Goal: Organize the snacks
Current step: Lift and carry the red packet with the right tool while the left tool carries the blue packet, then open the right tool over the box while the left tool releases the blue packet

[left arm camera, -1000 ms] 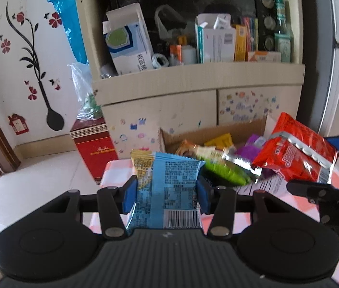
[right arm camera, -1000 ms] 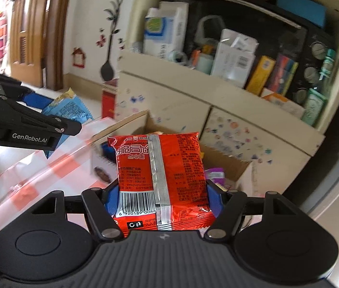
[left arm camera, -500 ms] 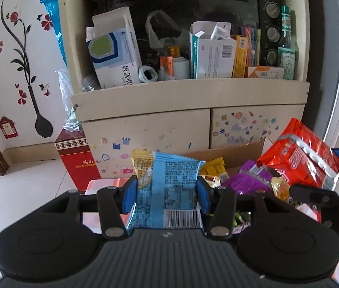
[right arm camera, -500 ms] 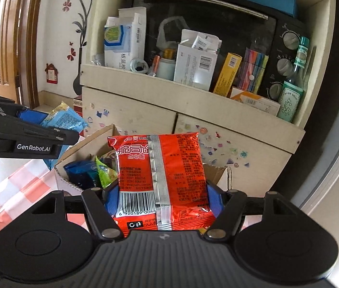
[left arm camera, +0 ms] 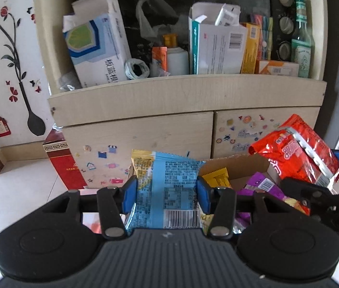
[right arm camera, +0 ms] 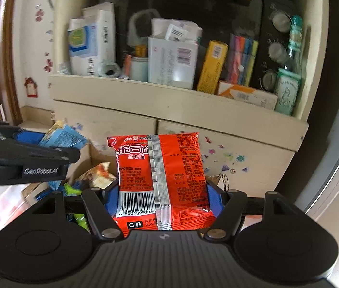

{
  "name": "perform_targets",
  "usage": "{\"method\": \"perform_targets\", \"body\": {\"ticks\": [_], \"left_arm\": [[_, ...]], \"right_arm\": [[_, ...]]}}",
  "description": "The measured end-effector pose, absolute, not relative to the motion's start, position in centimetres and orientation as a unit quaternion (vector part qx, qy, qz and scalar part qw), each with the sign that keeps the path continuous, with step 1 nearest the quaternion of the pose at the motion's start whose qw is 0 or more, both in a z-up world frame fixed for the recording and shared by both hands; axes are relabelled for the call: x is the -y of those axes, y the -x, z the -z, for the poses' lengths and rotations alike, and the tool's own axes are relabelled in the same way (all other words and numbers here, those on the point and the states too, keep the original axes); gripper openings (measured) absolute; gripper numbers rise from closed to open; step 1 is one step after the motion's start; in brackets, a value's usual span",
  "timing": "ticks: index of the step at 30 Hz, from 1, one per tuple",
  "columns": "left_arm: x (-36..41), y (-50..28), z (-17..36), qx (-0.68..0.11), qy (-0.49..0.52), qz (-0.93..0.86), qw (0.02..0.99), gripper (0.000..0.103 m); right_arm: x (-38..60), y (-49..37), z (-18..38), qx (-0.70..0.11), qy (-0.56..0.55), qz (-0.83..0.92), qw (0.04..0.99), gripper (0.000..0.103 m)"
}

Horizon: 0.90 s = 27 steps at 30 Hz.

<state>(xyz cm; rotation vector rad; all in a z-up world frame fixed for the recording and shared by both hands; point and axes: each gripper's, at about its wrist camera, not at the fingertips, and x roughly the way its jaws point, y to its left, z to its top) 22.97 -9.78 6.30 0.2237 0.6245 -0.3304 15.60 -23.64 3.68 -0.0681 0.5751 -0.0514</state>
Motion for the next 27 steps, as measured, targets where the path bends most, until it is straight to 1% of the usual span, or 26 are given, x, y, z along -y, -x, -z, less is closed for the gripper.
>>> {"method": "perform_targets", "body": {"ticks": [2, 3, 4, 5, 7, 8, 10, 22, 27], "left_arm": [[10.3, -23.7, -6.0, -0.305, -0.114, 0.158, 0.932, 0.054], [10.5, -24.0, -5.9, -0.305, -0.114, 0.155, 0.933, 0.065], [10.6, -24.2, -5.8, -0.307, -0.113, 0.154, 0.932, 0.075], [10.7, -24.2, -5.8, -0.306, -0.113, 0.153, 0.933, 0.077], [11.0, -23.9, -6.0, -0.301, -0.122, 0.155, 0.933, 0.083], [11.2, -23.7, -6.1, -0.300, -0.131, 0.155, 0.932, 0.084], [11.4, -23.3, -6.2, -0.299, -0.148, 0.141, 0.932, 0.093], [9.5, -21.7, -6.5, -0.347, -0.136, 0.110, 0.921, 0.096], [8.7, -20.5, -6.7, -0.360, -0.135, 0.108, 0.917, 0.097]], "right_arm": [[24.2, -16.5, -3.2, -0.287, 0.021, 0.041, 0.957, 0.077], [24.4, -16.7, -3.0, -0.286, 0.019, 0.044, 0.957, 0.078], [24.4, -16.8, -2.9, -0.283, 0.018, 0.049, 0.958, 0.083], [24.5, -16.7, -2.9, -0.279, 0.016, 0.052, 0.959, 0.088], [24.7, -16.5, -2.9, -0.277, 0.009, 0.049, 0.960, 0.092], [24.8, -16.6, -3.0, -0.280, 0.008, 0.048, 0.959, 0.093], [24.8, -16.6, -3.0, -0.289, 0.010, 0.052, 0.956, 0.095], [24.6, -15.2, -4.2, -0.313, 0.002, 0.069, 0.947, 0.103], [24.9, -14.5, -4.4, -0.332, -0.012, 0.092, 0.939, 0.103]]}}
